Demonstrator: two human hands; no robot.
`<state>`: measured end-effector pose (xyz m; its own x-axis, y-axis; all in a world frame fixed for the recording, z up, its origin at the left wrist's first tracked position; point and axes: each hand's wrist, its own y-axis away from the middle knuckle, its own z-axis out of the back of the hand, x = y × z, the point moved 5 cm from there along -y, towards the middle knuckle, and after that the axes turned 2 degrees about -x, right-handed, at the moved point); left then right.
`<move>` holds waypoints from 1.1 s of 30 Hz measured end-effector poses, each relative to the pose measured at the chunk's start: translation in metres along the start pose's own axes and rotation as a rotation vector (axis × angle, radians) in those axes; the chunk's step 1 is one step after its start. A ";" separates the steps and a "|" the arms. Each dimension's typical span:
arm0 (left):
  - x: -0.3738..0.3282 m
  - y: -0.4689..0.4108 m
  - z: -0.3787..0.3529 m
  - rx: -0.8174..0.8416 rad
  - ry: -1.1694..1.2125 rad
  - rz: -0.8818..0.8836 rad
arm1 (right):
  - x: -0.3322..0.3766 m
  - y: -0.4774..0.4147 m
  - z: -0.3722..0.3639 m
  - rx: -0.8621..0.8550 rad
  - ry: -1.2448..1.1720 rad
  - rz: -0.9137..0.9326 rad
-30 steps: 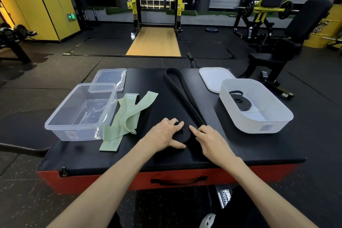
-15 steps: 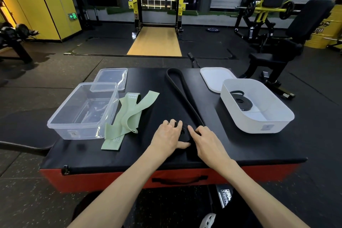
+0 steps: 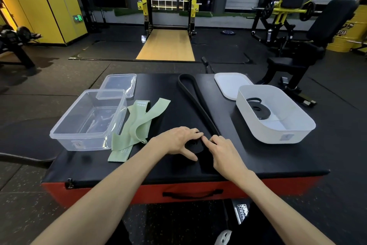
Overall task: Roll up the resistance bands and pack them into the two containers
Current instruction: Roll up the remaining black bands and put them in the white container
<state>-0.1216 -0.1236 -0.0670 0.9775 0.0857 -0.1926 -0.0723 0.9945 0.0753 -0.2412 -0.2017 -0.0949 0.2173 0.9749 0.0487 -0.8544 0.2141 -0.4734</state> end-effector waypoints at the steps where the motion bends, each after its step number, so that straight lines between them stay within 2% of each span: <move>1: 0.001 0.000 -0.002 -0.026 0.002 -0.003 | -0.002 0.001 0.001 0.006 -0.016 -0.005; 5: 0.004 0.004 -0.009 -0.119 0.006 0.001 | -0.018 0.007 0.006 0.013 -0.111 -0.115; 9: 0.004 0.003 -0.014 -0.136 -0.062 0.064 | -0.019 0.006 0.005 0.022 0.031 -0.061; 15: -0.007 0.007 -0.013 -0.209 -0.231 0.144 | -0.012 0.001 0.009 -0.054 0.091 -0.012; 21: -0.012 0.003 -0.016 -0.202 -0.426 0.258 | 0.000 -0.002 0.007 -0.052 0.150 0.007; 24: -0.013 0.004 -0.018 -0.203 -0.413 0.337 | 0.008 -0.004 0.007 -0.065 0.192 0.006; 29: -0.017 0.005 -0.020 -0.235 -0.360 0.449 | 0.006 0.000 -0.001 -0.054 0.101 -0.044; 33: -0.017 0.009 -0.017 -0.263 -0.309 0.414 | 0.002 -0.001 -0.003 -0.037 0.063 -0.054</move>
<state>-0.1421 -0.1156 -0.0795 0.8671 0.4883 0.0986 -0.4689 0.8668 -0.1694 -0.2389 -0.2002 -0.0966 0.2930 0.9559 0.0199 -0.8227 0.2627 -0.5041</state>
